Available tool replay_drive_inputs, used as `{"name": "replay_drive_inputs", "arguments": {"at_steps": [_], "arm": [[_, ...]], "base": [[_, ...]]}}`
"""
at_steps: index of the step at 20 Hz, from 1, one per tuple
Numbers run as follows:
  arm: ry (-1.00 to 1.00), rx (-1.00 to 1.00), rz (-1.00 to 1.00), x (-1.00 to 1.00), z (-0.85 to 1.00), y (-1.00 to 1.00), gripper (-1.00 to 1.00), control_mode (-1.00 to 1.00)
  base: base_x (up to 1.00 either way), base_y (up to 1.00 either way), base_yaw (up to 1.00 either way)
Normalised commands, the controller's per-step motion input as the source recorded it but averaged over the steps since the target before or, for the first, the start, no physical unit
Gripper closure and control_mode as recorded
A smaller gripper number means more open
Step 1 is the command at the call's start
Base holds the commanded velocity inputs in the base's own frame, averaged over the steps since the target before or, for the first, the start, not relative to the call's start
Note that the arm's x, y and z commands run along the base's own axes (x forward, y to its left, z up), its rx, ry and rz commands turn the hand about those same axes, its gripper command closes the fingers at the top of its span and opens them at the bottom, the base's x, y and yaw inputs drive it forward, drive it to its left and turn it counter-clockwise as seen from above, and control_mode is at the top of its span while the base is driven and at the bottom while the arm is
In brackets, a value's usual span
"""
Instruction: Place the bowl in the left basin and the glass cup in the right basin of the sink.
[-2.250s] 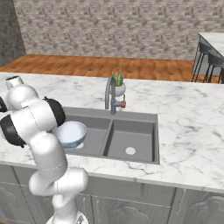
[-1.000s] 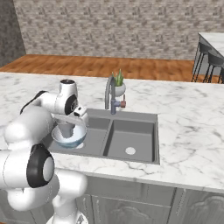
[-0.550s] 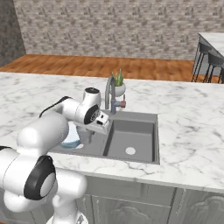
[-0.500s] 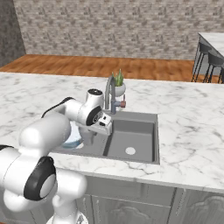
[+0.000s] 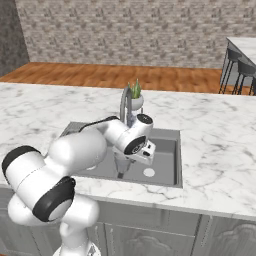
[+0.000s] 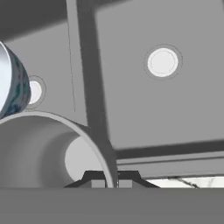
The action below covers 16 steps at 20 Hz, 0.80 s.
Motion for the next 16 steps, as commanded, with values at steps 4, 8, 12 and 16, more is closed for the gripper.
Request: {"name": "replay_drive_inputs", "arguments": {"at_steps": [4, 8, 12, 16], "arm": [[0.0, 0.0, 0.08, 0.4, -0.03, -0.61, 1.0, -1.0], [0.0, 0.0, 0.11, 0.43, -0.05, -0.59, 1.0, -1.0], [0.0, -0.04, 0.12, 0.38, -0.15, -0.23, 1.0, -1.0], [0.0, -0.09, 0.1, 0.4, -0.15, -0.08, 1.0, -1.0]], "base": [[0.0, 0.0, 0.0], [0.0, 0.0, 0.0], [0.0, 0.0, 0.0], [0.0, 0.0, 0.0]]}}
